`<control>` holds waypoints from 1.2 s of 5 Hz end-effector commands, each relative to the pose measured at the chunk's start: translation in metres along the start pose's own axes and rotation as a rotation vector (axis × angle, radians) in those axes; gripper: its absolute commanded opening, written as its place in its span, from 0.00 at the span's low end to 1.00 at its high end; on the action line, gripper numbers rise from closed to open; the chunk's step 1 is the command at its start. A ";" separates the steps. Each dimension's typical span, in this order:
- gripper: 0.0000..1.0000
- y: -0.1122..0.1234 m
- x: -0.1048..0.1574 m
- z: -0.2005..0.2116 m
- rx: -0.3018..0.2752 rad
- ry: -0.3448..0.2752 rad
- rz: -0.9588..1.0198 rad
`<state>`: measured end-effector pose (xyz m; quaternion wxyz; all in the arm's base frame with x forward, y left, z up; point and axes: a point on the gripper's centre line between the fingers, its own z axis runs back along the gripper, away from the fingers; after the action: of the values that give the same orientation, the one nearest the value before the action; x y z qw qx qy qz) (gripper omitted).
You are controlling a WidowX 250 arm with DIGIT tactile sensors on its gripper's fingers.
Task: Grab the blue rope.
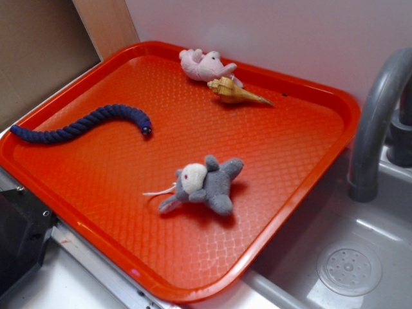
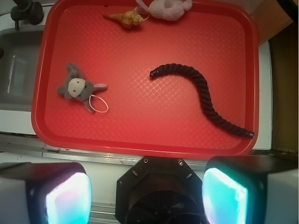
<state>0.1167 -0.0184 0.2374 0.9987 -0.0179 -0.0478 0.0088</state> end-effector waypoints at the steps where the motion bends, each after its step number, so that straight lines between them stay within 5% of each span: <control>1: 1.00 0.000 0.000 0.000 0.000 0.000 0.000; 2: 1.00 0.010 0.005 -0.008 0.053 -0.044 -0.151; 4: 1.00 0.033 0.022 -0.032 0.000 -0.102 -0.361; 6: 1.00 0.071 0.055 -0.058 0.010 -0.091 -0.324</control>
<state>0.1747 0.0474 0.1736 0.9848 -0.0146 -0.0787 -0.1542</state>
